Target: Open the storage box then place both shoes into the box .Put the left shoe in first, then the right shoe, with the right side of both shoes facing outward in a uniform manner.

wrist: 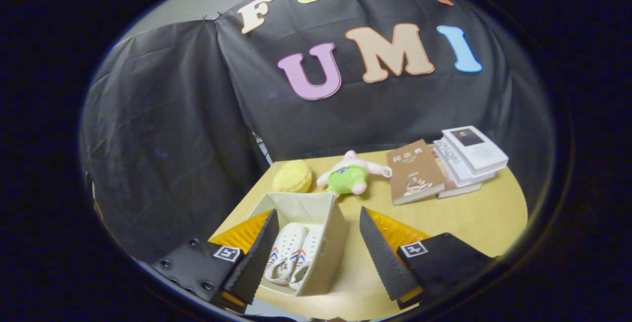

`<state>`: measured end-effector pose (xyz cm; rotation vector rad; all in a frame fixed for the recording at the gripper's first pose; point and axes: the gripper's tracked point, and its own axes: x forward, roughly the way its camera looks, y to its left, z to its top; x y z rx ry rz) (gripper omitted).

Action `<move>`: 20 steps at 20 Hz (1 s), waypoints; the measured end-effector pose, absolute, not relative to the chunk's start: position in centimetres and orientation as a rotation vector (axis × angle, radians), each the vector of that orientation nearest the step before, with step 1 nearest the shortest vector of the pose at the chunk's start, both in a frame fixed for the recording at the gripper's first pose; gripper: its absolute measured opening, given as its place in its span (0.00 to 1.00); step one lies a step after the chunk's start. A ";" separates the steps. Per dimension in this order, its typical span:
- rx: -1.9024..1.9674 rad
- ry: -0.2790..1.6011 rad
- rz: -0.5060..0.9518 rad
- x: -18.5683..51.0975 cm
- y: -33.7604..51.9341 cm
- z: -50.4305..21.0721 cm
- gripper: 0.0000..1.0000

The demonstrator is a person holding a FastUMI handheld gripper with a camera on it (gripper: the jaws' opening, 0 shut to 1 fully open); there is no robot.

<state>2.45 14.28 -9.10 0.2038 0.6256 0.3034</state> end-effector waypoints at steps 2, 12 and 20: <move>0.184 0.570 0.266 3.0 11.2 -7.6 1.00; 0.056 0.372 0.090 2.5 -2.8 -3.0 1.00; -0.014 0.168 0.011 0.9 -7.1 1.1 1.00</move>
